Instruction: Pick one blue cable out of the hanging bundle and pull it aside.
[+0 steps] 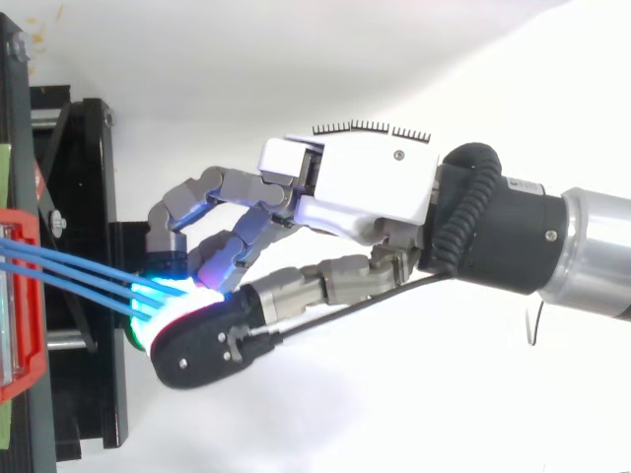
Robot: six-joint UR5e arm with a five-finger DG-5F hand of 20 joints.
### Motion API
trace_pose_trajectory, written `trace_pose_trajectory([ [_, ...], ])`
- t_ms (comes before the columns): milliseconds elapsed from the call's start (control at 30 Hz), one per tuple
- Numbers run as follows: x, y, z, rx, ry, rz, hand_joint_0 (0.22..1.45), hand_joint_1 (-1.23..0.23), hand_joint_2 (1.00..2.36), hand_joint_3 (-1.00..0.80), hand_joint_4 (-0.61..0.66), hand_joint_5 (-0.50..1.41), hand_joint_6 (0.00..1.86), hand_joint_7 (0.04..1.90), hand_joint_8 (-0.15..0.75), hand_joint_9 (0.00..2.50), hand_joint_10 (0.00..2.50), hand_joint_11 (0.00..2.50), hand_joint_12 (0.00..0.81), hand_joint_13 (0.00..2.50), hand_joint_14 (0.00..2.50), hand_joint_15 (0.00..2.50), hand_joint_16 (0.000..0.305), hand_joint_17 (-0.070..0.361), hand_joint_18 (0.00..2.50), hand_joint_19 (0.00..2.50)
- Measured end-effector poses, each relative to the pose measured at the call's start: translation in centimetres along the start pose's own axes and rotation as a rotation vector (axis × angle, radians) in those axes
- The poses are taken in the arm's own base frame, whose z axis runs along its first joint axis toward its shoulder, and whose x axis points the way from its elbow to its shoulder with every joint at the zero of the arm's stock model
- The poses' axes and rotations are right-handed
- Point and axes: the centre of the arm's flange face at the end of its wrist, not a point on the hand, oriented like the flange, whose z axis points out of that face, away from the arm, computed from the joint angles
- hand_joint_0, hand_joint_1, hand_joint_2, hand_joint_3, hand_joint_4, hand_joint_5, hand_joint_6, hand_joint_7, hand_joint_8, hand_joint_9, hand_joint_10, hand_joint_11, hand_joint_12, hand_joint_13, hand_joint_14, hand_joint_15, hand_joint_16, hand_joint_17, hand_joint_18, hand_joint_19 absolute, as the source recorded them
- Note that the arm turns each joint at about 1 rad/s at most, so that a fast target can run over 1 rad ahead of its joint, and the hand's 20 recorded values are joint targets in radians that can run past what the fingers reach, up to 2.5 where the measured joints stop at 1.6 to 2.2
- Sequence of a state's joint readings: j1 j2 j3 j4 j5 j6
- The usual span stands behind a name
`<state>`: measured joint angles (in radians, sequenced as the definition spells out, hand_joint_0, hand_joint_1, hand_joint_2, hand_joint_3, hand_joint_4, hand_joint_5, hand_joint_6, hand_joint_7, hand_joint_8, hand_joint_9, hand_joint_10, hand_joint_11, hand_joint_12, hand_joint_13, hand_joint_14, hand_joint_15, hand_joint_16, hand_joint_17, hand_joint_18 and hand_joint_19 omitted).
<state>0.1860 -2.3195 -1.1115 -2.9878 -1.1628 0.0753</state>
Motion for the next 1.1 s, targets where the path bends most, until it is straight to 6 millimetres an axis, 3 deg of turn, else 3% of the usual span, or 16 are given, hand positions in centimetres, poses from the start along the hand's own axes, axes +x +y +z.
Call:
trace_pose_trajectory([
  [67,-0.1,0.0,0.0,0.000,-0.001,0.000,0.46,-0.44,1.00,-0.50,0.08,-0.13,0.89,1.01,0.345,1.08,0.01,0.45,0.380,0.71,0.01,0.39,0.053,0.120,0.68,0.53],
  [133,-0.1,0.0,0.0,0.000,-0.002,0.000,0.53,-0.54,1.00,-0.50,0.08,-0.13,0.89,1.07,0.318,1.07,0.01,0.46,0.355,0.71,0.01,0.40,0.048,0.107,0.64,0.55],
  [200,-0.2,0.0,0.0,0.000,-0.003,0.000,0.57,-0.68,1.01,-0.32,0.08,-0.13,0.89,1.10,0.310,1.07,0.01,0.47,0.342,0.71,0.02,0.40,0.045,0.102,0.65,0.55],
  [300,-0.2,0.0,0.0,0.000,-0.003,0.000,0.58,-0.76,1.02,-0.25,0.10,-0.13,0.90,1.13,0.307,1.05,0.02,0.48,0.341,0.70,0.02,0.39,0.045,0.101,0.66,0.54],
  [367,-0.3,0.0,0.0,0.000,-0.003,0.000,0.65,-0.89,1.02,-0.20,0.05,-0.13,0.91,1.16,0.294,1.04,0.01,0.48,0.336,0.71,0.02,0.39,0.043,0.097,0.68,0.52],
  [500,-0.5,0.0,0.1,0.000,-0.007,0.001,0.75,-0.94,1.02,-0.28,-0.03,-0.13,0.92,1.23,0.277,1.03,0.02,0.48,0.334,0.71,0.02,0.38,0.042,0.094,0.69,0.51],
  [567,-0.6,0.1,0.1,-0.001,-0.008,0.001,0.79,-0.92,1.00,-0.50,-0.12,-0.13,0.93,1.30,0.257,1.03,0.01,0.48,0.330,0.70,0.02,0.37,0.041,0.093,0.69,0.50],
  [667,-0.8,0.1,0.1,-0.001,-0.011,0.002,0.76,-0.91,1.00,-0.50,-0.24,-0.13,0.95,1.34,0.242,1.04,0.02,0.46,0.313,0.71,0.02,0.39,0.039,0.087,0.68,0.49],
  [767,-1.2,0.2,0.1,0.001,-0.015,-0.002,0.71,-0.95,1.00,-0.50,-0.24,-0.12,0.95,1.21,0.238,1.07,0.02,0.46,0.300,0.72,0.02,0.41,0.037,0.084,0.67,0.51],
  [900,-1.7,0.3,0.1,0.003,-0.022,-0.014,0.60,-1.03,1.00,-0.50,-0.14,-0.10,0.93,0.99,0.239,1.08,0.02,0.46,0.297,0.73,0.02,0.44,0.037,0.084,0.67,0.52],
  [1100,-2.3,0.5,0.1,0.004,-0.030,-0.037,0.45,-1.00,1.00,-0.50,-0.01,-0.12,0.92,0.92,0.270,1.07,0.02,0.47,0.337,0.77,0.02,0.45,0.046,0.105,0.71,0.51],
])
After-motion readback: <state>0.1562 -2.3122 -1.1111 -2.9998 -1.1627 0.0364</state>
